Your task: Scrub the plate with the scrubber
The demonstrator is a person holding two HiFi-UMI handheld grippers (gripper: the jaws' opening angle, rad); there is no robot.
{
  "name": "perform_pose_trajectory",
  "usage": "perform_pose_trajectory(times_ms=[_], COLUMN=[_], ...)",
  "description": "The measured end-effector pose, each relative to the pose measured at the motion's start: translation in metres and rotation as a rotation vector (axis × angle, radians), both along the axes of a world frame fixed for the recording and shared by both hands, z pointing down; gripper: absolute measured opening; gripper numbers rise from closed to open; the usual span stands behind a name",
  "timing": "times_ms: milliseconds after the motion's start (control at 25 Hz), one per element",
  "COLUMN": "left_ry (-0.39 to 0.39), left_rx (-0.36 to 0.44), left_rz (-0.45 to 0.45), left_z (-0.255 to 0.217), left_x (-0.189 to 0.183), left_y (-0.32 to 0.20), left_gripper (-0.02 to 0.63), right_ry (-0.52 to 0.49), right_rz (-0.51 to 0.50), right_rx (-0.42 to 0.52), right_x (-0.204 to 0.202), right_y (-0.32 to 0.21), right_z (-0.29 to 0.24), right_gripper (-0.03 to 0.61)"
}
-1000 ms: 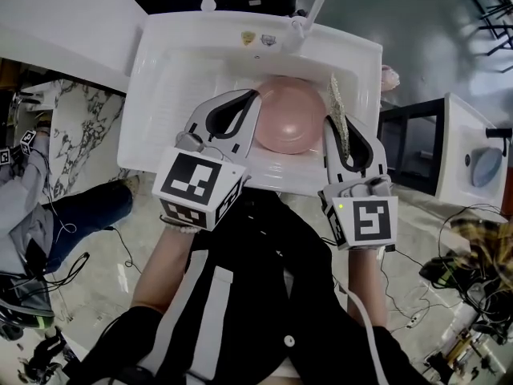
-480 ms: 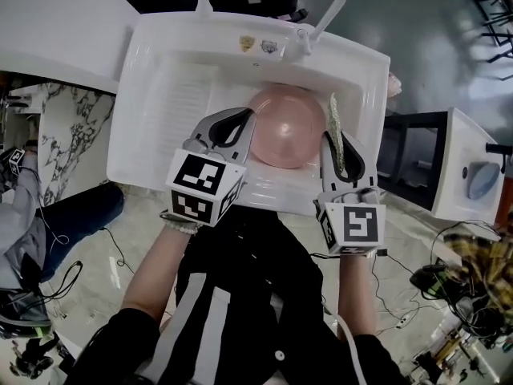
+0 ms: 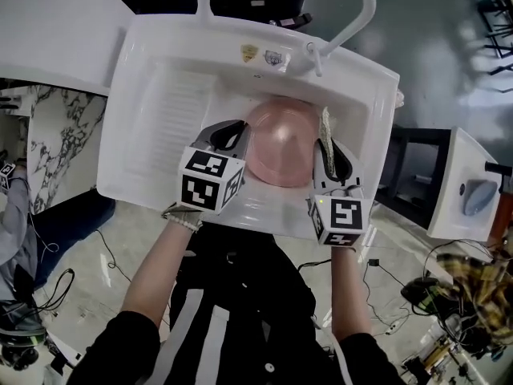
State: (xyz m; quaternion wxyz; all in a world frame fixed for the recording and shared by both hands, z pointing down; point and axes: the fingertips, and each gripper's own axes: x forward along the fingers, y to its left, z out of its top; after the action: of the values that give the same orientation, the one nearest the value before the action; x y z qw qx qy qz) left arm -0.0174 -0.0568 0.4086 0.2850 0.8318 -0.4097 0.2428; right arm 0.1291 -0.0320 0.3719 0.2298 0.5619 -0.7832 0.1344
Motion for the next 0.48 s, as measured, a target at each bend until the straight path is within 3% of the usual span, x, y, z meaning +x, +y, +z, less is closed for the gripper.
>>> perform_pose_trajectory(times_ms=[200, 480], left_ry=[-0.017, -0.068], left_rx=[-0.094, -0.153], left_rz=[-0.021, -0.022], left_z=[0.041, 0.086], left_x=[-0.005, -0.002], left_y=[-0.013, -0.027], left_gripper=[0.044, 0.067], right_ry=[0.034, 0.094], right_rz=[-0.005, -0.023], right_rx=[-0.035, -0.098], right_x=[-0.005, -0.006], right_y=[-0.019, -0.038], right_z=[0.032, 0.075], right_gripper=[0.074, 0.074])
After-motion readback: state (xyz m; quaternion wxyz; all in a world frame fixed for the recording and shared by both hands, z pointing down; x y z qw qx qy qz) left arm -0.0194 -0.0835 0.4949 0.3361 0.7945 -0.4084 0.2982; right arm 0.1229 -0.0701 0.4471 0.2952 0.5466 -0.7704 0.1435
